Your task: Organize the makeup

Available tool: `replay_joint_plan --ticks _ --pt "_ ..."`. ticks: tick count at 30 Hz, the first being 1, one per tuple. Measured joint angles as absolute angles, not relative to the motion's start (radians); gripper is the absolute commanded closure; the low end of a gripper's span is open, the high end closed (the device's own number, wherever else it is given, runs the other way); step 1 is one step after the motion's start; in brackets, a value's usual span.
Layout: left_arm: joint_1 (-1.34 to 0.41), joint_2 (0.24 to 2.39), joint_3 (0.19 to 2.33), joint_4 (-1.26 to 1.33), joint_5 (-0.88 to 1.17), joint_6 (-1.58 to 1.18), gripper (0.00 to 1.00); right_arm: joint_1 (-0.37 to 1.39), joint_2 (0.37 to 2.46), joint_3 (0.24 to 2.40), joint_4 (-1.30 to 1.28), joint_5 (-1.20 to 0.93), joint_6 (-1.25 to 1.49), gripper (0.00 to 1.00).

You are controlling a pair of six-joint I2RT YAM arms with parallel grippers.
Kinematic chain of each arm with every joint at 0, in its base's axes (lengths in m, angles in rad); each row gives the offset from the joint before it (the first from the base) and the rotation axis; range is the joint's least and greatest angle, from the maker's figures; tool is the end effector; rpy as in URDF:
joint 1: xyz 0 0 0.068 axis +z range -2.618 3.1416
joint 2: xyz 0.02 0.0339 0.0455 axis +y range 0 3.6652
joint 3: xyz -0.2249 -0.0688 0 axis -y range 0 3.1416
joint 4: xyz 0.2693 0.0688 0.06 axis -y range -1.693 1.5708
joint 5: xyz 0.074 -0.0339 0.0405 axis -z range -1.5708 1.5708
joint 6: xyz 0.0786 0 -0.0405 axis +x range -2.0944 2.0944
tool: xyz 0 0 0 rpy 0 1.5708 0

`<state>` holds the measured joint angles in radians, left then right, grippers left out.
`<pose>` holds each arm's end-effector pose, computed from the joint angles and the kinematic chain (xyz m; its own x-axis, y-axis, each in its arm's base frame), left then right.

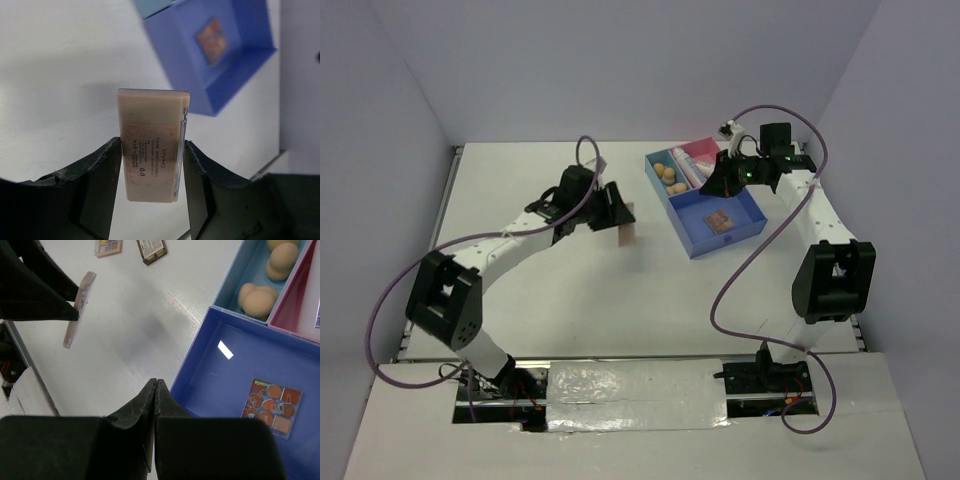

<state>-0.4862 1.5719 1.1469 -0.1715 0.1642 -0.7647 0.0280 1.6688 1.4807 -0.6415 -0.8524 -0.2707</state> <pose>0.3615 -0.2056 0.1969 -0.7603 -0.3707 -0.5334 0.0751 0.7655 -0.6390 0.4009 0.0704 0.2532 -0.5697 -0.1920 -0.7991 -0.7045 0.6147 0.3546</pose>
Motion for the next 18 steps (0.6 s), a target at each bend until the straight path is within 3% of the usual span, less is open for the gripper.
replay_joint_plan --ticks 11,18 --pt "-0.634 2.097 1.711 -0.036 0.324 -0.824 1.00 -0.011 1.577 1.480 -0.643 -0.841 -0.262 0.95" --pt "-0.662 2.252 1.879 -0.075 0.319 -0.860 0.97 -0.046 1.534 1.457 -0.635 -0.841 -0.251 0.95"
